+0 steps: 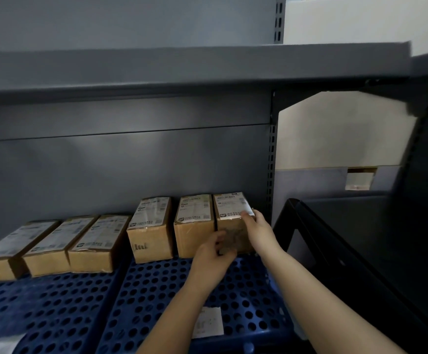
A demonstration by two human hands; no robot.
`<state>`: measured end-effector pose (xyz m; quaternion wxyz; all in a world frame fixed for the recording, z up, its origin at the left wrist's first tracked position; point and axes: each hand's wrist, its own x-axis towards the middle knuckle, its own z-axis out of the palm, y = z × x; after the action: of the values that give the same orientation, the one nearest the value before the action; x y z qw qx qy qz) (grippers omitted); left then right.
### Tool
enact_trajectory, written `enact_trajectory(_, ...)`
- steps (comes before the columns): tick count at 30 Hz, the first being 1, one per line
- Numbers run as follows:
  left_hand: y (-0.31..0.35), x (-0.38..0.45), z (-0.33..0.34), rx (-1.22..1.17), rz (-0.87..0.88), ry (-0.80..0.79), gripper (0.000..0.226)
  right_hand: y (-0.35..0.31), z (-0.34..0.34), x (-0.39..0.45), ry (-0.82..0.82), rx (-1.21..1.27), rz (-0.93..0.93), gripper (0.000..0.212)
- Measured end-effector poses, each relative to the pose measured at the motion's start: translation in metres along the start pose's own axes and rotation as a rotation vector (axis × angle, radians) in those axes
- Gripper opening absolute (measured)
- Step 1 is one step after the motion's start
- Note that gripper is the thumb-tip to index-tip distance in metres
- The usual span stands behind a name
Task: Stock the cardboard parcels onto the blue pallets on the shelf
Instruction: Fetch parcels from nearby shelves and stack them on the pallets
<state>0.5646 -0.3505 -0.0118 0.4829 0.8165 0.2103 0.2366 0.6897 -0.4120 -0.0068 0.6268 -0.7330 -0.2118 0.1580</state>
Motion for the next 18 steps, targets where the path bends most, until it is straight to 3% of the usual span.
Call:
enact_trajectory(4, 0.005, -0.006, -0.002, 0.065, 0.052, -0.004, 0.044, -0.003, -0.006, -0.008, 0.043, -0.012, -0.005, 0.067)
enact_trajectory(8, 0.011, -0.018, -0.005, 0.129, 0.110, 0.020, 0.043, -0.003, -0.015, -0.031, 0.136, -0.092, -0.129, 0.062)
enact_trajectory(13, 0.022, -0.033, -0.009, 0.381, 0.216, 0.028, 0.049, -0.008, -0.034, -0.071, 0.138, -0.497, -0.393, 0.046)
enact_trajectory(18, 0.021, -0.042, -0.002, 0.615, 0.279, -0.078, 0.046, -0.008, -0.055, -0.119, 0.132, -0.952, -0.396, 0.046)
